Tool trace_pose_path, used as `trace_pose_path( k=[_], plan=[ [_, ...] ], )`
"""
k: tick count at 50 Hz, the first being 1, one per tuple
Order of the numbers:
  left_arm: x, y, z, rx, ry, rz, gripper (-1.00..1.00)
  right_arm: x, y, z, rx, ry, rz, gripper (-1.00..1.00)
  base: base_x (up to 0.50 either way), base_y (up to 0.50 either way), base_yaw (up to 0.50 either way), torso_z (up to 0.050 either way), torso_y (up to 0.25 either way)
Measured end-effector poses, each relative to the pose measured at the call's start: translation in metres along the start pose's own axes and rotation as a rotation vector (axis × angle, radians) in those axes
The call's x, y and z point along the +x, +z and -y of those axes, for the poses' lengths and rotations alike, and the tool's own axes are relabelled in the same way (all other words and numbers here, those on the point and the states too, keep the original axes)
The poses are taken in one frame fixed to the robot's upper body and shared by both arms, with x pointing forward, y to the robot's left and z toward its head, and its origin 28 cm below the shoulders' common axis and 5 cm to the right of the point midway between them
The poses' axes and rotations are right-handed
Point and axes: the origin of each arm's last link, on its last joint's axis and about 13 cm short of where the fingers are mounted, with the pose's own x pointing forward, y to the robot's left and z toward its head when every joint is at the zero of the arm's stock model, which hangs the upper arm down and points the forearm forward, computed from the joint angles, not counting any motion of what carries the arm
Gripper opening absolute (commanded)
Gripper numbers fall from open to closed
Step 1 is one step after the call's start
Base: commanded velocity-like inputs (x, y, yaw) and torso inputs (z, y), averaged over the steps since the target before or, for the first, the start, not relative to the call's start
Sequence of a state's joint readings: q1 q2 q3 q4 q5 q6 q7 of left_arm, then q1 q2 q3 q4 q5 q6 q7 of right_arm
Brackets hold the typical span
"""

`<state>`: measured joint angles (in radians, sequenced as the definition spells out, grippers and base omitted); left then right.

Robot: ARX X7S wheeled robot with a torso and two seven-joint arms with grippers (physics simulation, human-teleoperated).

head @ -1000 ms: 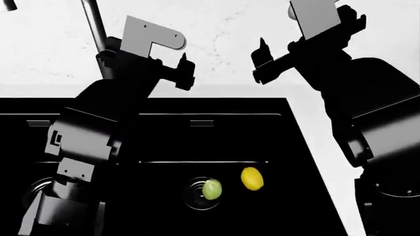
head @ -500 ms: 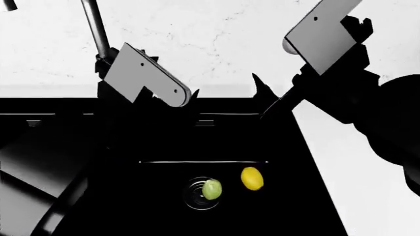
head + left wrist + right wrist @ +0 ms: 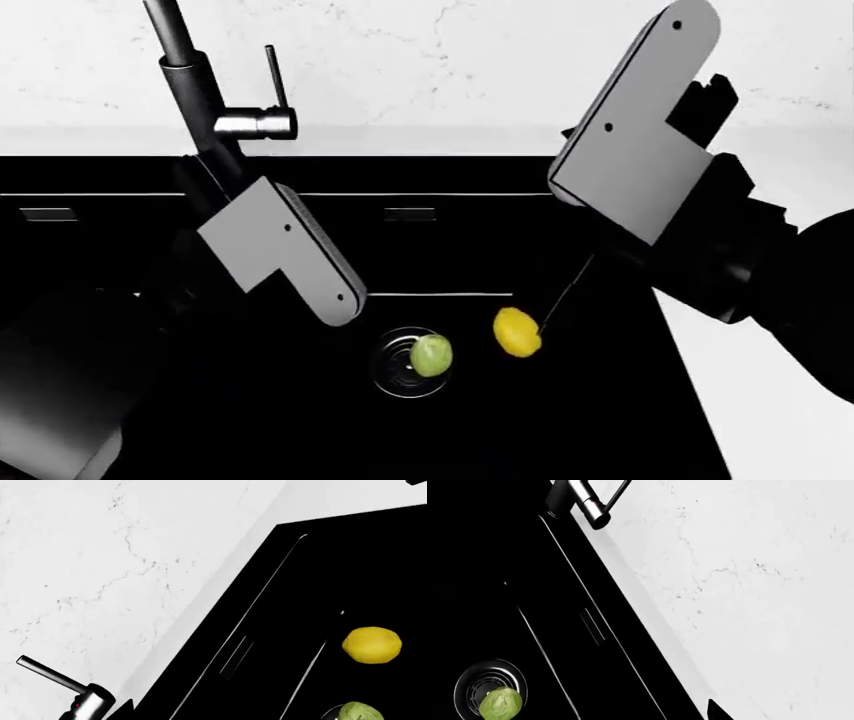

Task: Pick the vegetables from the sink and place them on the cutting board.

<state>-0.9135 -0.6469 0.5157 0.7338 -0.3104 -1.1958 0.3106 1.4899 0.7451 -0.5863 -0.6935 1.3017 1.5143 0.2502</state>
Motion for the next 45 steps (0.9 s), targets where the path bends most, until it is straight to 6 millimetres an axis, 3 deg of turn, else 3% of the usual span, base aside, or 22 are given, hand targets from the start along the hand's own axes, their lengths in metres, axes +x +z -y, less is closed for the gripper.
trace_pose_path(
  k=[21,45],
  plan=[
    [0.002,-0.011,0.002,0.063,-0.015,-0.079,1.00,0.038,0.009,-0.007,0.047,0.020,-0.071,1.00,0.00,0.00,0.00,0.000,0.000],
    [0.005,-0.016,-0.004,0.079,0.026,-0.133,1.00,0.080,-0.014,-0.032,0.071,0.110,-0.265,1.00,0.00,0.00,0.00,0.000,0.000]
  ],
)
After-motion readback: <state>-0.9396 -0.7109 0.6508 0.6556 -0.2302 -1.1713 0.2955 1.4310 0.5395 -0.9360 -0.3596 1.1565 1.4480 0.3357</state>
